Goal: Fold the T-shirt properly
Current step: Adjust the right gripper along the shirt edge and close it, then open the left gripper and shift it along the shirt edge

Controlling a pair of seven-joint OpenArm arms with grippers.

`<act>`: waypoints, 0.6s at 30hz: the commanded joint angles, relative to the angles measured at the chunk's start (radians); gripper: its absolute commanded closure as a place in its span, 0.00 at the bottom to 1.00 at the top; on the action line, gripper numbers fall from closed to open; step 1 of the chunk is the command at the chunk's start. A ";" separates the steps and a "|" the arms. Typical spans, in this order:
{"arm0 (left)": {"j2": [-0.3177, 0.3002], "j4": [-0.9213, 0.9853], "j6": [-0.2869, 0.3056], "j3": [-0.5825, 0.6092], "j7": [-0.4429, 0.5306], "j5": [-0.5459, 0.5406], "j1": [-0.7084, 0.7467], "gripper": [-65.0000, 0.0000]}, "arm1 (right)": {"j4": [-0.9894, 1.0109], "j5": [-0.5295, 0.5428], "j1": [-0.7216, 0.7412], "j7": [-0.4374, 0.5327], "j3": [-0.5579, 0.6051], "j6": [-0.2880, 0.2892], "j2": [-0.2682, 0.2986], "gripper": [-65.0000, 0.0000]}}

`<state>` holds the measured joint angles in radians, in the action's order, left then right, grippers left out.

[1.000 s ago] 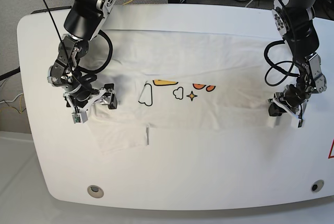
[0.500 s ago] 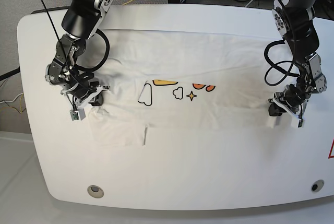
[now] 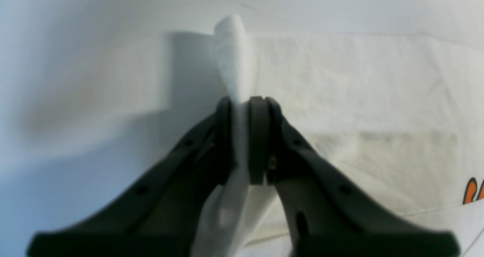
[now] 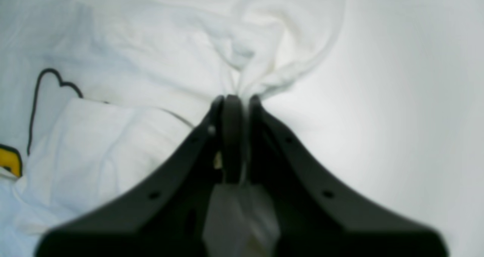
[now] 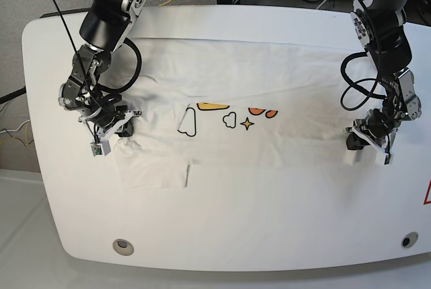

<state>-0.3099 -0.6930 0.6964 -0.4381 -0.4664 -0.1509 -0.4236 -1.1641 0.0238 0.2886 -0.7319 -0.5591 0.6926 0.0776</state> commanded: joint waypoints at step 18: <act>-0.013 -0.123 0.002 -0.003 -0.068 -0.003 -0.019 0.89 | -0.124 0.012 0.068 -0.067 0.006 0.006 0.015 1.00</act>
<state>-0.3080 -0.7444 0.6964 -0.4385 -0.5327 -0.1421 -0.4183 -1.2366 0.0223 0.3317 -0.8200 -0.5552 0.6926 0.0807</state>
